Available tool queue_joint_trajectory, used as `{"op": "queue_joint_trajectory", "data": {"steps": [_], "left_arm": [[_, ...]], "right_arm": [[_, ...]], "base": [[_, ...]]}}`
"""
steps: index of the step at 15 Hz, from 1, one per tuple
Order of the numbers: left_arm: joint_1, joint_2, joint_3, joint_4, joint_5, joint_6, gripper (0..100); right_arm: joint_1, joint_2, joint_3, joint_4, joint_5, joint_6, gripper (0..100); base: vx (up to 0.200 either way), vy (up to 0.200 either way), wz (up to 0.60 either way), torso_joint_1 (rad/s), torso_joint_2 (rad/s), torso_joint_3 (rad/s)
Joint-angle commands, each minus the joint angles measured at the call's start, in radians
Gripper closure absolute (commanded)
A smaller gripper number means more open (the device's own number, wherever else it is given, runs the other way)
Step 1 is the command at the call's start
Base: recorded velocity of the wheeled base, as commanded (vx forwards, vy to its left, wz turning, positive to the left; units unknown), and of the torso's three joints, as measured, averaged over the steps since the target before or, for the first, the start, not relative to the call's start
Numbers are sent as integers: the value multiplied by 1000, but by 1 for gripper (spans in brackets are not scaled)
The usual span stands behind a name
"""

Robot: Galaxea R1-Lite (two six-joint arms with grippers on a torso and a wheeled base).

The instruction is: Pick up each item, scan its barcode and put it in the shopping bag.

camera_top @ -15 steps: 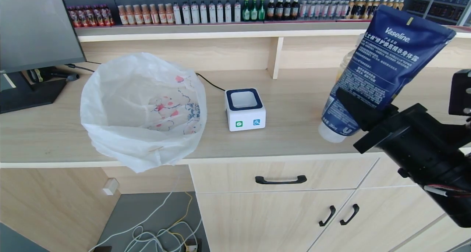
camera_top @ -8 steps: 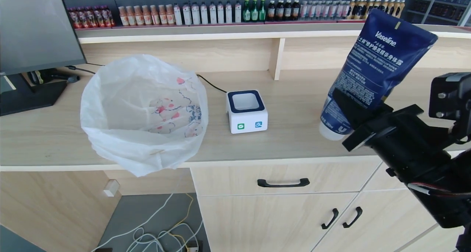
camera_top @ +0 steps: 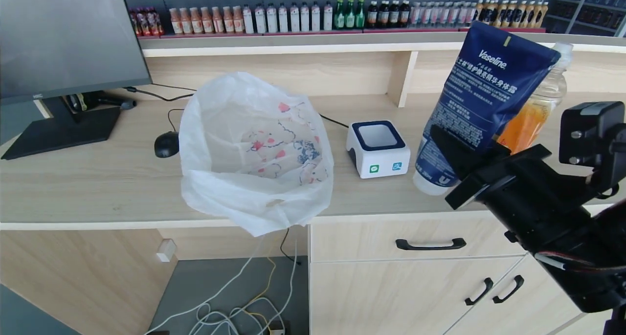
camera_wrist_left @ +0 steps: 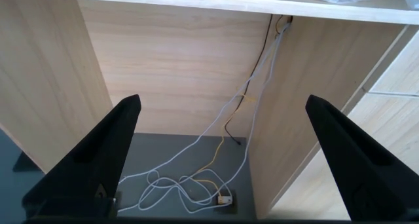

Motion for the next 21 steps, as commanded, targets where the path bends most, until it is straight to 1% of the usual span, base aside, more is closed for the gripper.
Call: {"op": "queue_joint_trajectory", "data": {"steps": [1,2,6,8,9,10,12,13,14,16,17,18,19,20,21], "left_arm": [[-2,0,0,0,0,2,0],[-2,0,0,0,0,7,0],[0,0,0,0,0,4,0],[0,0,0,0,0,4,0],[0,0,0,0,0,4,0],[0,0,0,0,0,4,0],[0,0,0,0,0,4,0],[0,0,0,0,0,4,0],[0,0,0,0,0,4,0],[0,0,0,0,0,4,0],[0,0,0,0,0,4,0],[-2,0,0,0,0,4,0],[0,0,0,0,0,4,0],[0,0,0,0,0,4,0],[0,0,0,0,0,4,0]], "right_arm": [[1,0,-19,-2,-31,-5,100],[1,5,-31,-2,-68,-5,100],[-1,26,-79,-2,-77,-2,100],[1,28,-96,-2,-65,-31,100],[10,20,-38,-2,-24,-59,100],[9,22,-5,-2,-16,-71,100],[9,22,-11,-2,-14,-91,100],[7,39,-57,-2,-13,-134,100],[4,48,-77,-2,-13,-148,100],[-30,92,-237,-2,15,-226,100],[-70,123,-292,-2,70,-235,100],[-91,140,-309,-2,101,-238,100],[-152,169,-335,4,161,-238,100],[-189,174,-352,26,196,-240,100],[-263,177,-403,64,280,-251,100]], "base": [[0,200,0,-7,2,2],[0,200,0,-2,2,2],[0,0,0,0,0,0],[0,0,0,0,0,0],[0,0,0,0,0,0],[0,0,0,0,0,0],[0,0,0,0,0,0],[0,0,0,0,0,0],[0,0,0,0,0,0],[0,0,0,0,0,0],[0,0,0,0,0,0],[0,0,0,0,0,0],[0,0,0,0,0,0],[0,0,0,0,0,0],[0,0,0,0,0,0]]}}
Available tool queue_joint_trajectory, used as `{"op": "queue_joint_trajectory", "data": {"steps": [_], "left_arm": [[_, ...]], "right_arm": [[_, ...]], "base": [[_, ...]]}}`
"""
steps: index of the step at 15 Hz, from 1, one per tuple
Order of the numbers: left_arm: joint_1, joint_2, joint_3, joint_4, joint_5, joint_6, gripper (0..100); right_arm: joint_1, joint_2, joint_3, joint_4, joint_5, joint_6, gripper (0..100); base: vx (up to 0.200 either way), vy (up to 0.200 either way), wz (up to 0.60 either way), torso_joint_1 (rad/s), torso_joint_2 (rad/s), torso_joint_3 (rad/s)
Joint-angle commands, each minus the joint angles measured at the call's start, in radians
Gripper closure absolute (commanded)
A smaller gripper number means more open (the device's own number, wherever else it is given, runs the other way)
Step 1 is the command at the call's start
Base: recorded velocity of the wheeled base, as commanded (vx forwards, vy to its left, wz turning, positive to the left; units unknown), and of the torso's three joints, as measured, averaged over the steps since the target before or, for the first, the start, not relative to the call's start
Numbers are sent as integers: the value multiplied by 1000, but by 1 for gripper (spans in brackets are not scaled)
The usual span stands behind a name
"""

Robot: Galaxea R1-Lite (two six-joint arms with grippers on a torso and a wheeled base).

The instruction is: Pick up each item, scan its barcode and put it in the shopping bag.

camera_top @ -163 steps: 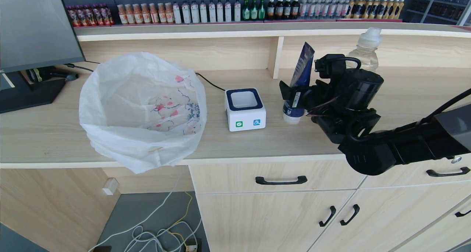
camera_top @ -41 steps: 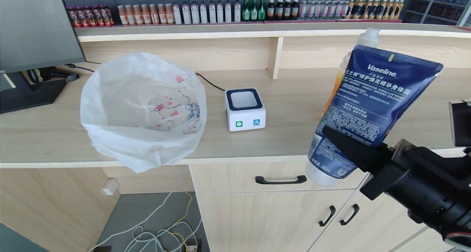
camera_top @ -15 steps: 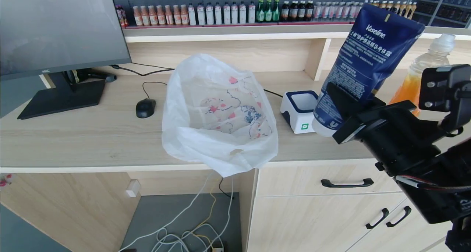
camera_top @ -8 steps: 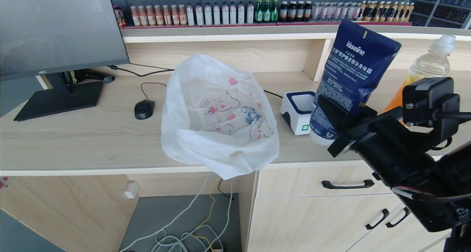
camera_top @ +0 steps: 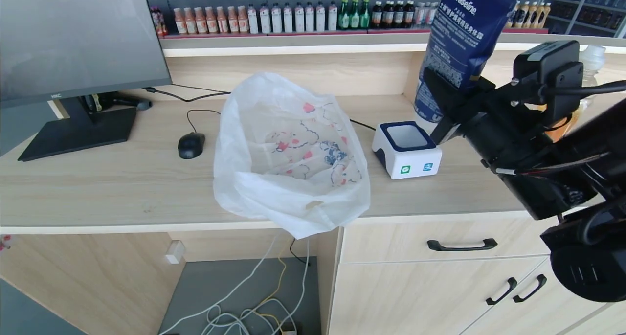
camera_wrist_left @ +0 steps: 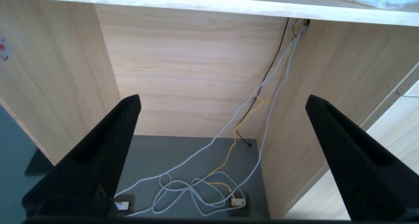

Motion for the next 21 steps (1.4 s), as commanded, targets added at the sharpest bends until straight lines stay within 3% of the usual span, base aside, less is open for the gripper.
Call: {"op": "queue_joint_trajectory", "data": {"steps": [1,4,7,11,16,21], "left_arm": [[0,0,0,0,0,0,0],[0,0,0,0,0,0,0],[0,0,0,0,0,0,0],[-2,0,0,0,0,0,0],[0,0,0,0,0,0,0],[-2,0,0,0,0,0,0]], "right_arm": [[-117,38,-90,42,82,-15,100],[-158,49,-251,186,233,-68,100],[-166,49,-287,268,312,-154,100],[-217,84,-280,268,480,-265,100],[-255,107,-259,268,557,-322,100],[-256,110,-205,263,566,-350,100]], "base": [[0,0,0,0,0,0],[0,0,0,0,0,0],[0,0,0,0,0,0],[0,0,0,0,0,0],[0,0,0,0,0,0],[0,0,0,0,0,0]]}}
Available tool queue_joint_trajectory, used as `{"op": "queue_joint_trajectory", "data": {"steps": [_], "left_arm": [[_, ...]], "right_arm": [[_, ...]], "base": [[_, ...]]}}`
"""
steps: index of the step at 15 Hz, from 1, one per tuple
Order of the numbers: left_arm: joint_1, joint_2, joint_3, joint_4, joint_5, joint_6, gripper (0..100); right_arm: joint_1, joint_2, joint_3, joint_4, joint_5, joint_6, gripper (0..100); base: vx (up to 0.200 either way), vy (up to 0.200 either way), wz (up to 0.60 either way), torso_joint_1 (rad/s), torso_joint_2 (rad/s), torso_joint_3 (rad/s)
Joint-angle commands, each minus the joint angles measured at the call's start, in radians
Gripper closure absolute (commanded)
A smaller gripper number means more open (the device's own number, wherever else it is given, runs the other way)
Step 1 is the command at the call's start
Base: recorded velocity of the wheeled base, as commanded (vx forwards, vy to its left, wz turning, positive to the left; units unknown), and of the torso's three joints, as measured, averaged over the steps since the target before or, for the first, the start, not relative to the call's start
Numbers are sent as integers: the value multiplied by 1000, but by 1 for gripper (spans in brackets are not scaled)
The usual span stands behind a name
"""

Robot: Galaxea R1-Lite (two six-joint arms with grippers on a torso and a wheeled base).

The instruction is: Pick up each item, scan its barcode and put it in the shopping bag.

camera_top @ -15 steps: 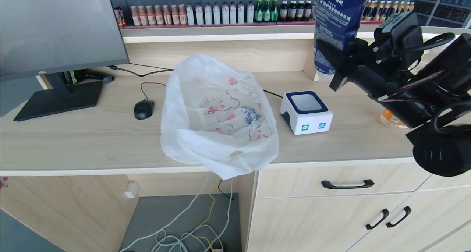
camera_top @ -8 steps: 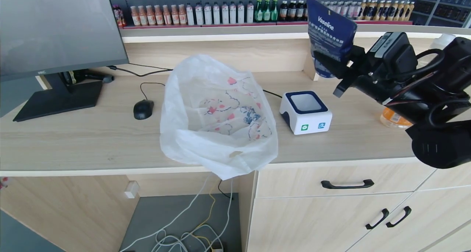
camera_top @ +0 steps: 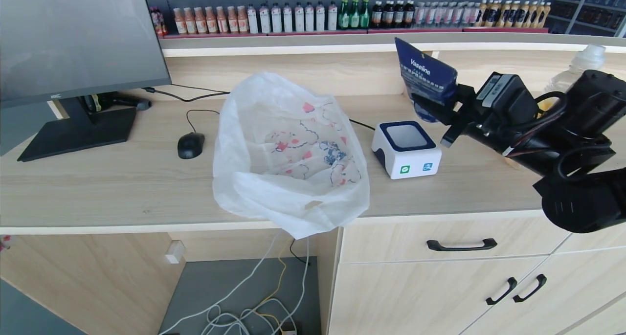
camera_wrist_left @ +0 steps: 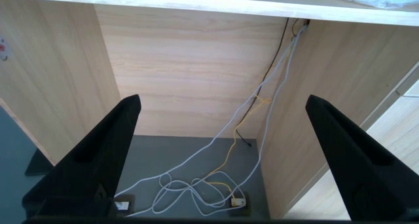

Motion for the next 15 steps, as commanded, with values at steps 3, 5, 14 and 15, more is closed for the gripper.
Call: {"op": "queue_joint_trajectory", "data": {"steps": [3,5,14,15], "left_arm": [[-2,0,0,0,0,0,0],[0,0,0,0,0,0,0],[0,0,0,0,0,0,0],[0,0,0,0,0,0,0]], "right_arm": [[-1,3,17,-5,60,-44,100],[-27,28,23,-38,86,-44,100],[-58,77,14,-43,167,-79,100],[-56,83,14,-43,175,-83,100]], "base": [[0,0,0,0,0,0],[0,0,0,0,0,0],[0,0,0,0,0,0],[0,0,0,0,0,0]]}}
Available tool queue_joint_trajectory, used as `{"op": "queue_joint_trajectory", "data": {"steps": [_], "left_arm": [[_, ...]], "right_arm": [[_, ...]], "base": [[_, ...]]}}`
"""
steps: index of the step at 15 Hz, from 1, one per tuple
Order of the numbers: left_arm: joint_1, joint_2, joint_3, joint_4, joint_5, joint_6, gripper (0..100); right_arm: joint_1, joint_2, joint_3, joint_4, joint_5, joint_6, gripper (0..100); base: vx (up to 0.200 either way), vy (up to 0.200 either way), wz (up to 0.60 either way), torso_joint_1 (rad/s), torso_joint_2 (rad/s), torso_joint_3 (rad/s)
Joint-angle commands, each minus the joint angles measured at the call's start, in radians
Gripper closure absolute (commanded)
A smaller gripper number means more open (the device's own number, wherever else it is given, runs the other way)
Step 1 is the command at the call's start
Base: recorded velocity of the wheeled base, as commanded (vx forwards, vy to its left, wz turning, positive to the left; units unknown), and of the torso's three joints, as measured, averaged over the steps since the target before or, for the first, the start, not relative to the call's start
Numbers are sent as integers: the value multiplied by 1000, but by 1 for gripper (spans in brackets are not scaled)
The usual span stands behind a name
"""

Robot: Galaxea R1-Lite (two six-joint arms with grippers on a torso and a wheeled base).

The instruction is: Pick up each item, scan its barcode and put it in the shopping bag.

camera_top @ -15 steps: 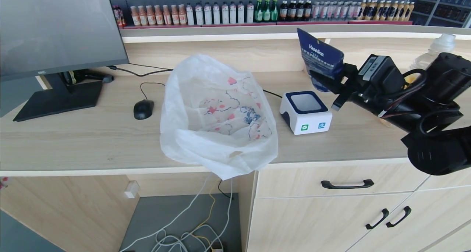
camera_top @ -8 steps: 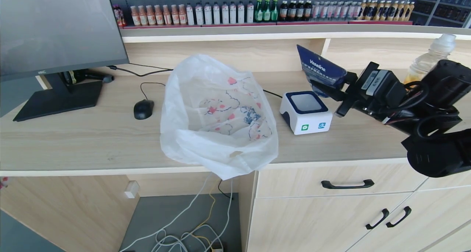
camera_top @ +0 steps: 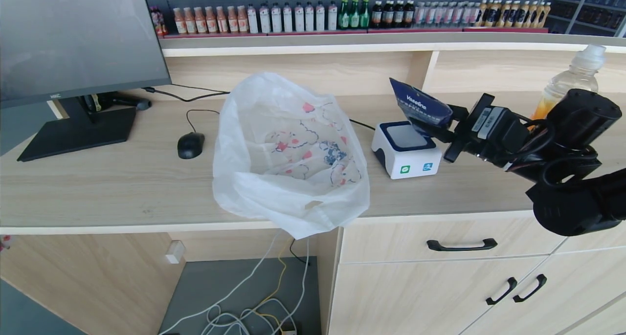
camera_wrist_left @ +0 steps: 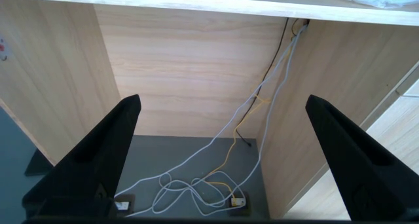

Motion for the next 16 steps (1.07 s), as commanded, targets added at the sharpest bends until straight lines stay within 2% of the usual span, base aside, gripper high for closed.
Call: {"op": "queue_joint_trajectory", "data": {"steps": [1,16], "left_arm": [[0,0,0,0,0,0,0],[-1,0,0,0,0,0,0]], "right_arm": [[1,11,-1,-1,10,0,100],[18,38,-15,-1,7,-9,100]], "base": [[0,0,0,0,0,0],[0,0,0,0,0,0]]}}
